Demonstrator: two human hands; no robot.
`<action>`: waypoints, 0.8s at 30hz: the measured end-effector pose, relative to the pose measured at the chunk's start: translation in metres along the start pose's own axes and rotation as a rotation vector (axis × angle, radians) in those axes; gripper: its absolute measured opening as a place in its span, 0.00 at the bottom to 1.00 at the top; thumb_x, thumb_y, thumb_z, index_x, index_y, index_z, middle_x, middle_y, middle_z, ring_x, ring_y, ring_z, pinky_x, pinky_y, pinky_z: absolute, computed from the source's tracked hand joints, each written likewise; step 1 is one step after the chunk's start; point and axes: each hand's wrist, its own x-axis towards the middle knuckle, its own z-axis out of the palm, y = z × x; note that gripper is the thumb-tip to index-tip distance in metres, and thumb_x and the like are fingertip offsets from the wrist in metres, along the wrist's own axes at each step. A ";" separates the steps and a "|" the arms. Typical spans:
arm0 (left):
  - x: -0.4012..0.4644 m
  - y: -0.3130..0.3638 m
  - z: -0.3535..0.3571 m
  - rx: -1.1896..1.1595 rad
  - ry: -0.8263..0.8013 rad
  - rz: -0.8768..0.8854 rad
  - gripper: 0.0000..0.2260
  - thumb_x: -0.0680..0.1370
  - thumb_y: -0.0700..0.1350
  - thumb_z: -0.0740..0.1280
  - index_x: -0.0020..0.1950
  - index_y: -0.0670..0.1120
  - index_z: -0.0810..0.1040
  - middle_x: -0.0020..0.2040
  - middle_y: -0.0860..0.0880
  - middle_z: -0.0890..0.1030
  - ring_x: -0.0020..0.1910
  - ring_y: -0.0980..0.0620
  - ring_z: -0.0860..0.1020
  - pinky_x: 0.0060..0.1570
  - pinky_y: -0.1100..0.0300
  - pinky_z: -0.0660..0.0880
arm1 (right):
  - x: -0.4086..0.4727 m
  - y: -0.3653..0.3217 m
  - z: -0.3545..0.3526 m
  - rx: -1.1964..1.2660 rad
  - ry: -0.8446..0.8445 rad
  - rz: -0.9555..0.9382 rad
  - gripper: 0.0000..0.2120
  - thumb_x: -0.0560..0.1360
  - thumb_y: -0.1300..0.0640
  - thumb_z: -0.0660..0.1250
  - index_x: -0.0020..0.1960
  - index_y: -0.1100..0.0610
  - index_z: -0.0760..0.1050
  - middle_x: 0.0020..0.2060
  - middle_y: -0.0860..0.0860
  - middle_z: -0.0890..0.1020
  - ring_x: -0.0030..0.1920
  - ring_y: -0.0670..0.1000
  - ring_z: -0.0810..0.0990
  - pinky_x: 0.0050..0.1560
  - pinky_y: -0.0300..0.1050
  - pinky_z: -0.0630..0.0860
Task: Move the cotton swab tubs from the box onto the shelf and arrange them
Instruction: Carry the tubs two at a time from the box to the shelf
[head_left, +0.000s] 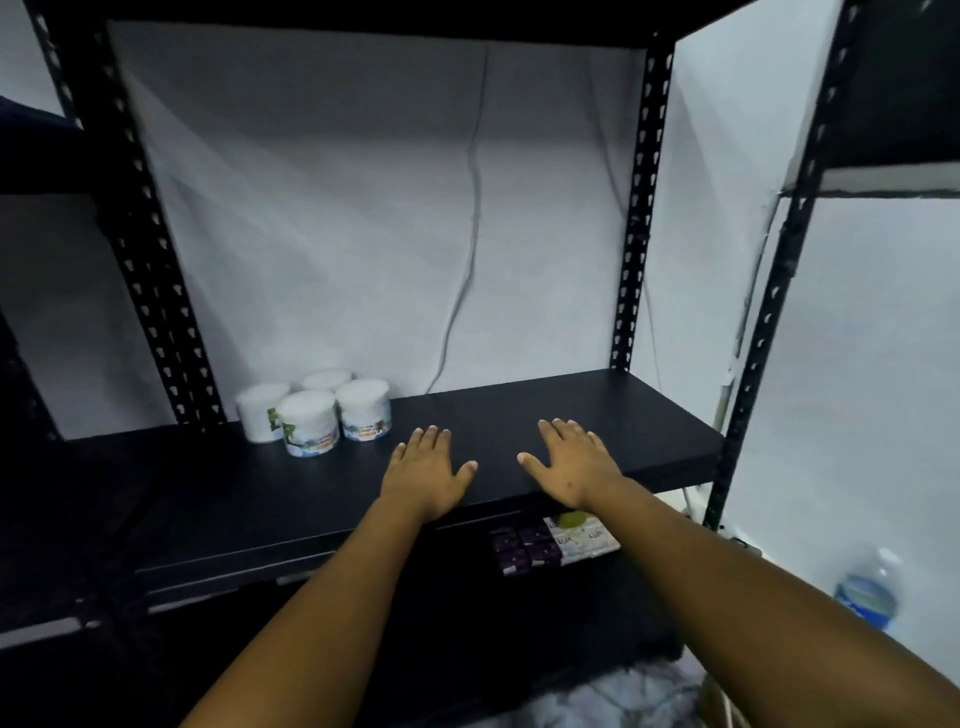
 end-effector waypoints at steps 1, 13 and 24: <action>-0.001 0.011 0.001 -0.004 0.000 0.015 0.32 0.80 0.62 0.51 0.78 0.45 0.51 0.79 0.46 0.51 0.78 0.47 0.47 0.75 0.49 0.47 | -0.008 0.009 -0.004 -0.003 0.006 0.015 0.36 0.78 0.35 0.47 0.78 0.55 0.48 0.77 0.55 0.52 0.77 0.55 0.48 0.76 0.54 0.47; -0.012 0.125 0.017 -0.036 -0.026 0.269 0.32 0.80 0.62 0.51 0.78 0.45 0.51 0.79 0.46 0.52 0.78 0.47 0.48 0.75 0.49 0.48 | -0.091 0.098 -0.034 -0.041 0.084 0.228 0.35 0.78 0.35 0.48 0.77 0.55 0.50 0.77 0.55 0.55 0.77 0.55 0.51 0.76 0.55 0.49; -0.012 0.214 0.063 -0.089 -0.060 0.469 0.31 0.80 0.61 0.52 0.78 0.45 0.53 0.78 0.46 0.53 0.77 0.47 0.50 0.75 0.49 0.48 | -0.151 0.172 -0.025 -0.078 0.112 0.382 0.32 0.78 0.36 0.48 0.76 0.55 0.55 0.76 0.56 0.59 0.76 0.56 0.55 0.74 0.54 0.53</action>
